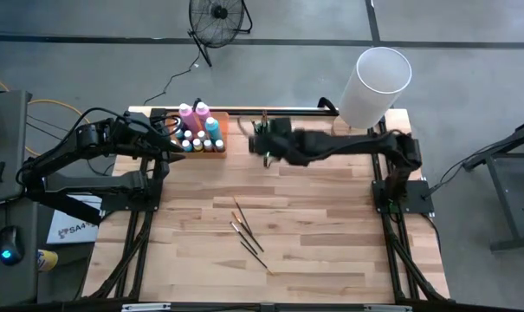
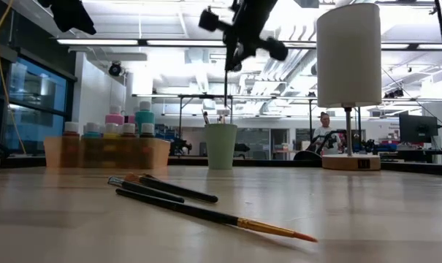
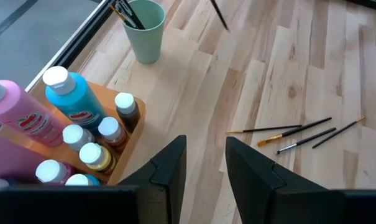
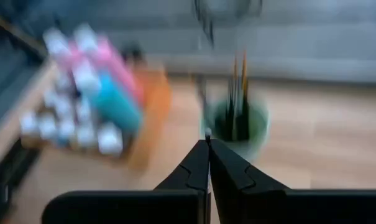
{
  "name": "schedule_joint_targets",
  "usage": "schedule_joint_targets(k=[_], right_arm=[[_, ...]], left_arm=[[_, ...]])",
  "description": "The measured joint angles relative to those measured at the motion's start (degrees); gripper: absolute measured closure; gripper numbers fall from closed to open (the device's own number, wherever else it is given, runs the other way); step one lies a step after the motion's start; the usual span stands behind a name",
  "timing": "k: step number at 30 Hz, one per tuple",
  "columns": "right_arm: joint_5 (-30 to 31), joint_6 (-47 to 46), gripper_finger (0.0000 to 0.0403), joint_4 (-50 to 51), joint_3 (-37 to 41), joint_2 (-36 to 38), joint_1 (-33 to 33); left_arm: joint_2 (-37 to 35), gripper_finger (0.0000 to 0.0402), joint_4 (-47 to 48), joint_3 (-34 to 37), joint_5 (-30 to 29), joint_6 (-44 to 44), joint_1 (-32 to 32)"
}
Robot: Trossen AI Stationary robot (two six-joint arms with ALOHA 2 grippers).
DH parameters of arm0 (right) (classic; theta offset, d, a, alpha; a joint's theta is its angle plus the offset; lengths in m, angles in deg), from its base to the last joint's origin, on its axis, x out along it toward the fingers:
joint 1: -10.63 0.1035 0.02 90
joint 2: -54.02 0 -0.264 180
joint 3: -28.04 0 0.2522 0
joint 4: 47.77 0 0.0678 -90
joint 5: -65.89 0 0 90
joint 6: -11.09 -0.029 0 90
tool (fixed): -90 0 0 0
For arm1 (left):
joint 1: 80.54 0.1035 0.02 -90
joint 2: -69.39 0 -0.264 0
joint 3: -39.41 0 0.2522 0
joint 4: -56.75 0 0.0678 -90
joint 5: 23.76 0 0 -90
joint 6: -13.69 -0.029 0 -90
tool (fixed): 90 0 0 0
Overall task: Pick & Place Paint Supplies
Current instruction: Put the black paint brush into the green cup
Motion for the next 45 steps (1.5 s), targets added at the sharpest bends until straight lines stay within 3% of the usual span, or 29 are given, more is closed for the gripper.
schedule_joint_targets(k=[4, 8, 14, 21, 27, 37, 45], right_arm=[[7.8, 14.2, 0.0399, -8.6, 0.0, 2.0, -3.9], [6.9, 24.0, 0.0399, -17.9, 0.0, 0.2, -8.4], [3.4, 24.6, 0.0399, -21.7, 0.0, -4.9, -12.1], [0.0, 23.8, 0.0399, -20.7, 0.0, -8.4, -11.9], [-2.2, 23.8, 0.0377, -17.3, 0.0, -8.6, -12.0], [-6.4, 24.7, 0.0288, -13.2, 0.0, -6.3, -12.0], [-9.7, 20.3, 0.0253, 10.5, 0.0, 2.9, -9.6]], left_arm=[[0.0, 0.0291, 0.0, 0.0, -0.1, 0.0, 0.0], [0.0, 0.0291, 0.0, 0.0, -0.1, 0.0, 0.0], [0.0, 0.0291, 0.0, 0.0, -0.4, 0.0, 0.0], [0.0, 0.0291, 0.0, 0.0, -0.4, 0.0, 0.0], [0.0, 0.0291, 0.0, 0.0, -0.5, 0.0, 0.0], [0.0, 0.0291, -0.4, 0.0, -0.5, 2.3, 0.0], [3.1, 0.0291, -3.5, -0.1, 0.5, 10.2, 0.0]])
